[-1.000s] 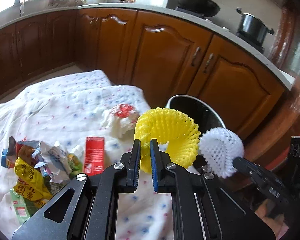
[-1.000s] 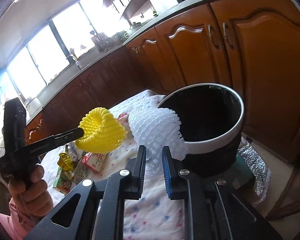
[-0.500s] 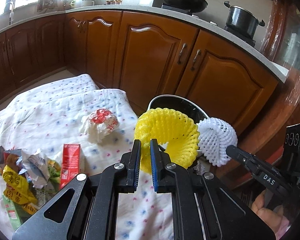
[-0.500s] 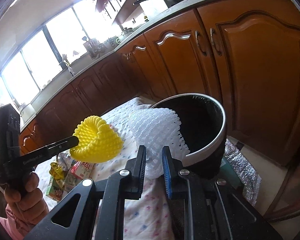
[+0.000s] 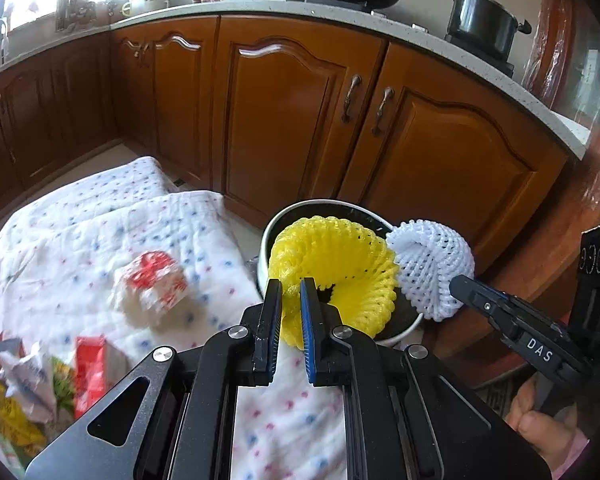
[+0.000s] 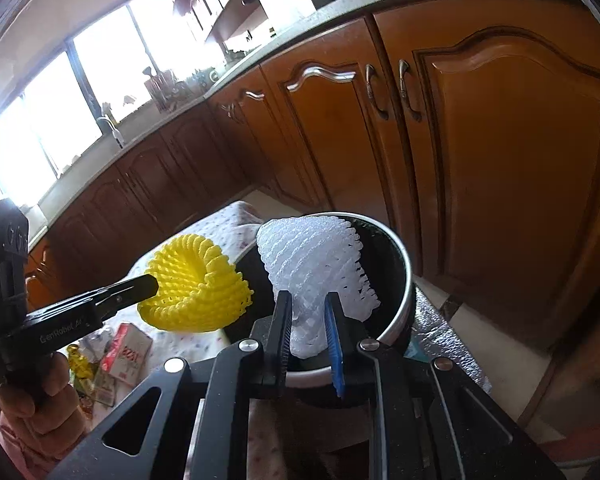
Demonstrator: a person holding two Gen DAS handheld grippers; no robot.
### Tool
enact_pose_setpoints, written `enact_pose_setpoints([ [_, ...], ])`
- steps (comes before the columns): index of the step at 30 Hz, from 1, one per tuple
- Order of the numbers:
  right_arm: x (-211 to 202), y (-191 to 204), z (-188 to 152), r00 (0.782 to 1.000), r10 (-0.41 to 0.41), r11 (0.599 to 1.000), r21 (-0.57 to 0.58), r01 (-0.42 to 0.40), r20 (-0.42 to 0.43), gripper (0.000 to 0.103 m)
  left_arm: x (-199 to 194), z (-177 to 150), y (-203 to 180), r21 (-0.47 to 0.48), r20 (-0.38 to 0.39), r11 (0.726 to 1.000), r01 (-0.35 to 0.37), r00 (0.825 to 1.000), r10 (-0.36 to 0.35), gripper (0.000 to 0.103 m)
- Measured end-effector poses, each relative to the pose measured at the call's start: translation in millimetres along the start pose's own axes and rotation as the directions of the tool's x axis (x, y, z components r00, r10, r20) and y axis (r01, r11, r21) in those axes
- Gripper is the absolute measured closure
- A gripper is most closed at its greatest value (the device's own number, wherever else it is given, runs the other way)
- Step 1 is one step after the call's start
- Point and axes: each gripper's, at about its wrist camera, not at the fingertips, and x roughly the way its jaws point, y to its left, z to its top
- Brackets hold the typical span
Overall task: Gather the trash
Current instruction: 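Move both nets over the bin and open both tools to release them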
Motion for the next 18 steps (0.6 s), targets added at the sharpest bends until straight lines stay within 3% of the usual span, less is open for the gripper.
enact_pose_setpoints([
  [11, 30.2, -8.2, 12.7, 0.994, -0.039, 0.999, -0.029, 0.036, -0.100, 0.081, 52.7, 18.2, -19.1, 0.042, -0.100, 0.999, -0.025, 0.995, 0.029, 0.093],
  [14, 35.0, -11.3, 14.5, 0.993, -0.037, 0.999, -0.026, 0.034, -0.111, 0.065, 58.4, 19.1, -20.2, 0.042, -0.110, 0.999, -0.024, 0.993, 0.028, 0.092],
  [16, 35.6, -12.7, 15.9, 0.994, -0.026, 1.000, -0.014, 0.024, -0.108, 0.056, 60.6, 19.7, -19.3, 0.034, -0.118, 0.999, -0.018, 0.993, 0.022, 0.088],
  [18, 32.7, -14.4, 15.6, 0.995, -0.017, 1.000, -0.004, 0.017, -0.096, 0.053, 60.2, 20.0, -17.1, 0.021, -0.125, 1.000, -0.007, 0.992, 0.010, 0.063],
])
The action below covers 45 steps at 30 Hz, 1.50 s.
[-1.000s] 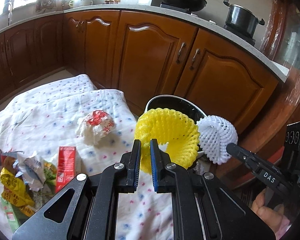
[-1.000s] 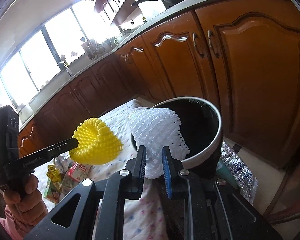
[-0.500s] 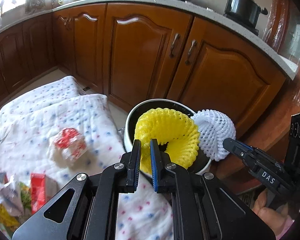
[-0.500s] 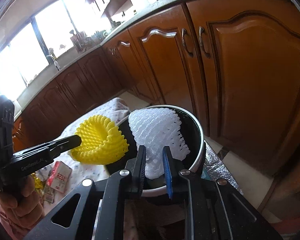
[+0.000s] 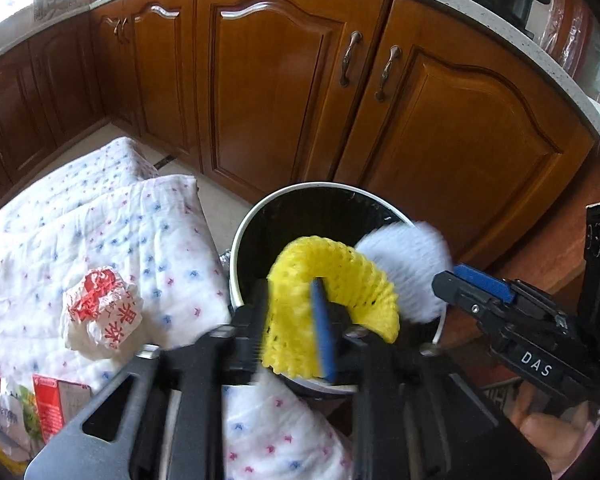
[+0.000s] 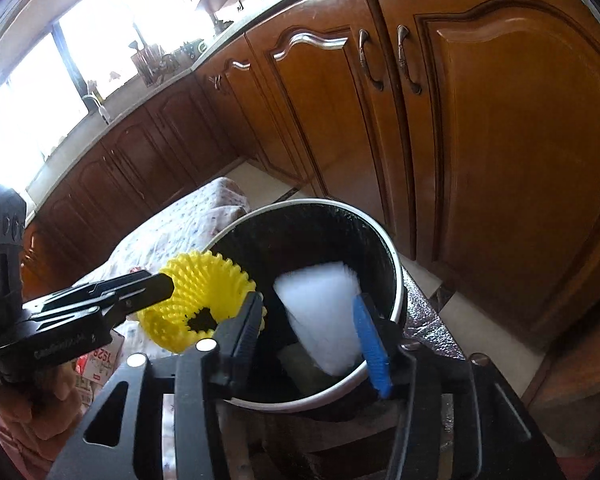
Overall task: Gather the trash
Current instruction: 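Move both nets over the bin and open both tools to release them, then grasp the red-and-white crumpled bag with the right tool while the left tool grasps the red carton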
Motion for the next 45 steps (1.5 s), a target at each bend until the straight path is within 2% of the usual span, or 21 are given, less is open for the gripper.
enact_pose_setpoints([
  [2, -5.0, -1.5, -2.3, 1.000, 0.015, 1.000, 0.012, -0.015, 0.015, 0.052, -3.0, -1.4, 2.6, -0.008, 0.013, 1.000, 0.003, 1.000, -0.003, 0.055],
  [7, -20.1, -1.8, -9.2, 0.998, 0.036, 0.999, 0.039, -0.038, 0.054, 0.050, -12.3, -7.0, 11.2, -0.032, 0.028, 0.999, 0.019, 0.999, -0.018, 0.054],
  [11, -27.6, 3.4, -15.3, 0.995, 0.041, 0.998, 0.043, -0.045, 0.087, 0.040, -27.3, -19.1, 20.1, -0.048, 0.060, 0.999, 0.009, 0.998, -0.006, 0.050],
  [16, -34.9, 6.6, -21.5, 0.993, 0.038, 0.997, 0.065, -0.045, 0.112, 0.040, -32.5, -27.8, 26.3, -0.074, 0.069, 0.997, 0.010, 0.998, -0.005, 0.048],
  [21, -46.3, 4.3, -23.8, 0.990, 0.019, 0.996, 0.083, -0.031, 0.138, 0.040, -34.5, -25.2, 20.7, -0.061, 0.069, 0.998, 0.032, 0.997, -0.028, 0.048],
  [28, -58.9, 0.8, -27.7, 0.988, 0.004, 0.993, 0.113, -0.021, 0.154, 0.039, -45.5, -6.3, 9.7, -0.048, 0.099, 0.997, 0.059, 0.994, -0.054, 0.047],
  [32, -65.1, 6.8, -30.9, 0.987, 0.009, 0.995, 0.100, -0.025, 0.158, 0.039, -58.8, -7.8, 9.3, -0.047, 0.128, 0.997, 0.065, 0.990, -0.059, 0.043],
  [38, -65.0, 24.9, -42.5, 0.987, 0.060, 0.995, 0.074, -0.072, 0.149, 0.038, -72.7, -36.8, 29.7, -0.081, 0.136, 0.996, 0.029, 0.991, -0.018, 0.042],
  [45, -49.4, 57.4, -55.7, 0.985, 0.135, 0.989, 0.048, -0.141, 0.112, 0.036, -99.1, -88.8, 65.4, -0.128, 0.150, 0.989, -0.076, 0.984, 0.095, 0.042],
])
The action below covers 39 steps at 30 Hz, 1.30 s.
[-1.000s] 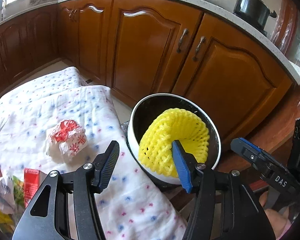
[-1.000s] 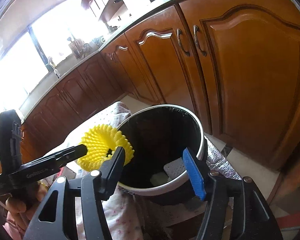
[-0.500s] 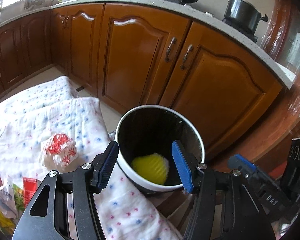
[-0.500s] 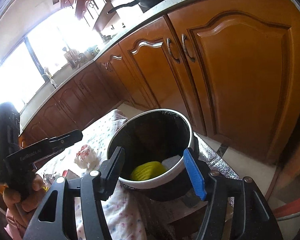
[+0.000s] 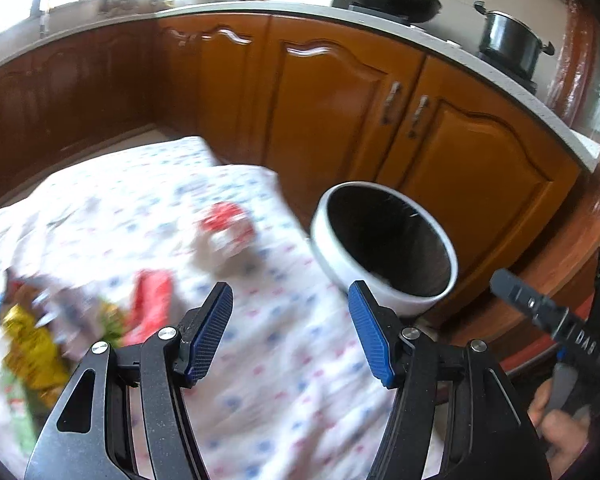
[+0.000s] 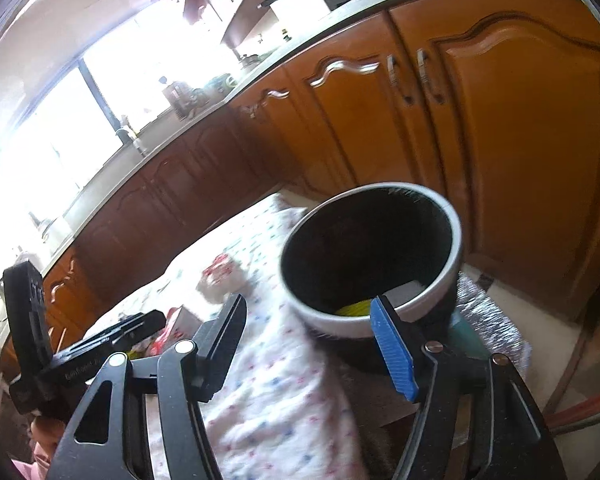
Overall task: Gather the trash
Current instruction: 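Grasp the red-and-white crumpled bag with the right tool while the left tool grasps the red carton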
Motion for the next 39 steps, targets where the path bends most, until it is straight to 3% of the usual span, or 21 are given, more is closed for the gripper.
enact_pose_setpoints([
  [11, 39.6, 49.4, -15.3, 0.993, 0.083, 0.994, -0.063, -0.088, -0.078, 0.036, -34.3, -32.8, 63.6, -0.065, 0.020, 0.994, -0.092, 0.995, 0.094, 0.042],
  [15, 51.6, 63.9, -15.9, 0.991, 0.100, 0.989, -0.097, -0.109, -0.094, 0.036, -34.1, -37.9, 71.9, -0.061, 0.003, 0.995, -0.073, 0.997, 0.073, 0.042],
  [23, 91.9, 79.6, 3.2, 0.984, 0.126, 0.983, -0.115, -0.141, -0.129, 0.036, -8.7, -30.8, 70.6, -0.003, -0.051, 0.997, -0.078, 0.996, 0.078, 0.042],
  [28, 129.1, 86.7, 16.3, 0.975, 0.140, 0.981, -0.112, -0.160, -0.172, 0.036, 11.7, -21.3, 67.0, 0.053, -0.080, 0.990, -0.127, 0.988, 0.131, 0.042],
  [35, 182.7, 87.5, 21.1, 0.963, 0.133, 0.983, -0.091, -0.158, -0.233, 0.036, 36.1, -20.8, 75.2, 0.061, -0.134, 0.986, -0.154, 0.978, 0.161, 0.042],
  [37, 195.7, 87.6, 21.3, 0.960, 0.129, 0.984, -0.089, -0.155, -0.250, 0.040, 41.2, -22.6, 76.8, 0.062, -0.147, 0.986, -0.155, 0.976, 0.163, 0.042],
  [38, 198.8, 87.5, 20.6, 0.959, 0.125, 0.984, -0.093, -0.153, -0.255, 0.048, 44.0, -22.7, 77.8, 0.060, -0.152, 0.986, -0.153, 0.975, 0.161, 0.043],
  [39, 201.4, 88.3, 19.7, 0.958, 0.120, 0.983, -0.100, -0.151, -0.261, 0.067, 46.2, -23.2, 79.2, 0.054, -0.156, 0.987, -0.151, 0.975, 0.157, 0.046],
])
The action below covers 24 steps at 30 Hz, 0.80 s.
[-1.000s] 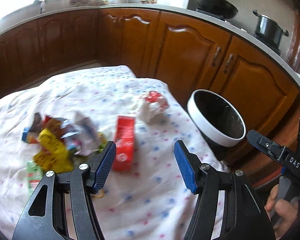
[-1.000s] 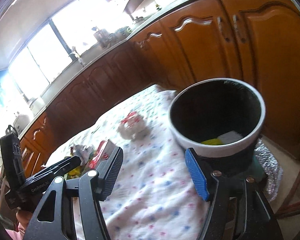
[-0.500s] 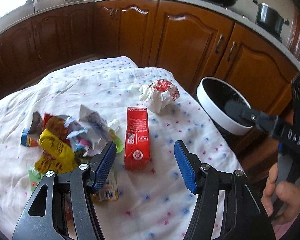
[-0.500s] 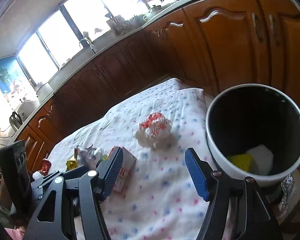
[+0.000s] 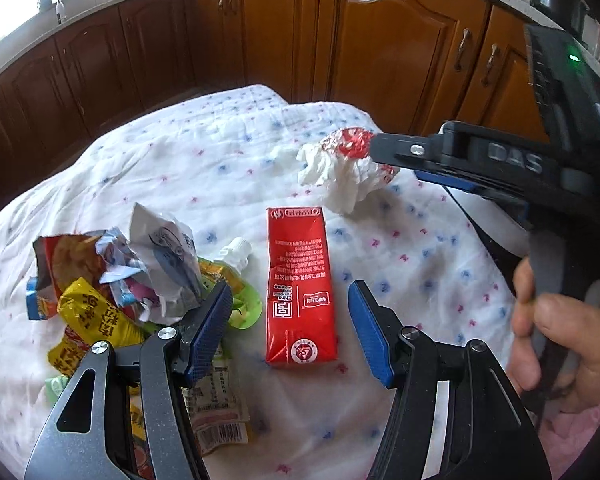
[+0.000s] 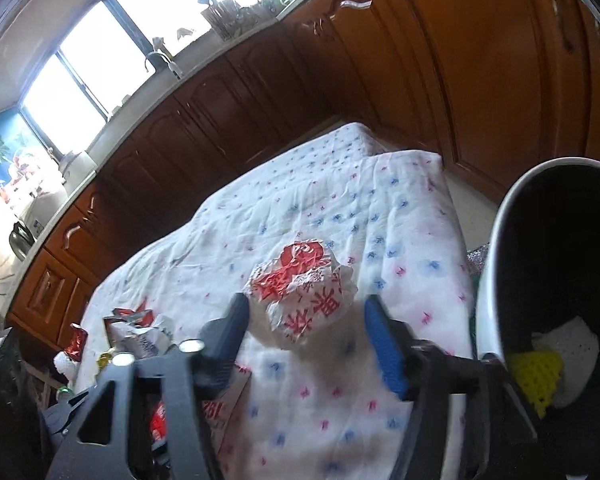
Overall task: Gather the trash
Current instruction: 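Grasp the red-and-white crumpled bag with the right tool while the left tool grasps the red carton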
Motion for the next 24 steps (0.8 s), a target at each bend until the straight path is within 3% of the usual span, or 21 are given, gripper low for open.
enact_pose_setpoints([
  [1, 2.6, 0.3, -0.3, 1.000, -0.001, 1.000, -0.006, 0.001, -0.011, 0.074, 1.6, -0.1, 0.4, -0.004, -0.002, 1.000, 0.005, 1.000, -0.005, 0.052],
  [2, 2.1, 0.3, -1.4, 1.000, 0.003, 1.000, -0.008, -0.003, -0.014, 0.076, 3.4, -0.4, 1.4, -0.011, -0.009, 1.000, 0.016, 1.000, -0.016, 0.066],
  [3, -1.2, 1.1, -2.6, 1.000, 0.004, 1.000, -0.015, -0.005, -0.011, 0.081, 5.3, -0.6, 2.5, -0.019, -0.018, 0.999, 0.029, 0.999, -0.029, 0.073],
  [5, -11.3, 4.4, -4.9, 1.000, -0.002, 0.999, -0.036, 0.002, 0.006, 0.088, 6.1, -0.9, 3.5, -0.028, -0.013, 0.999, 0.037, 0.999, -0.038, 0.073],
  [6, -16.1, 5.1, -5.5, 1.000, 0.005, 0.999, -0.038, -0.004, 0.013, 0.097, 5.1, -1.3, 2.8, -0.026, -0.007, 0.999, 0.037, 0.999, -0.038, 0.073],
  [16, -97.8, 4.7, -33.5, 0.993, 0.012, 0.999, -0.051, -0.006, 0.115, 0.097, -26.0, -1.5, -8.3, -0.036, 0.067, 0.993, 0.115, 0.991, -0.112, 0.073],
  [24, -149.0, -8.2, -58.8, 0.979, -0.016, 1.000, -0.007, 0.017, 0.205, 0.097, -51.4, -5.7, -25.2, -0.022, 0.119, 0.991, 0.134, 0.984, -0.131, 0.073],
])
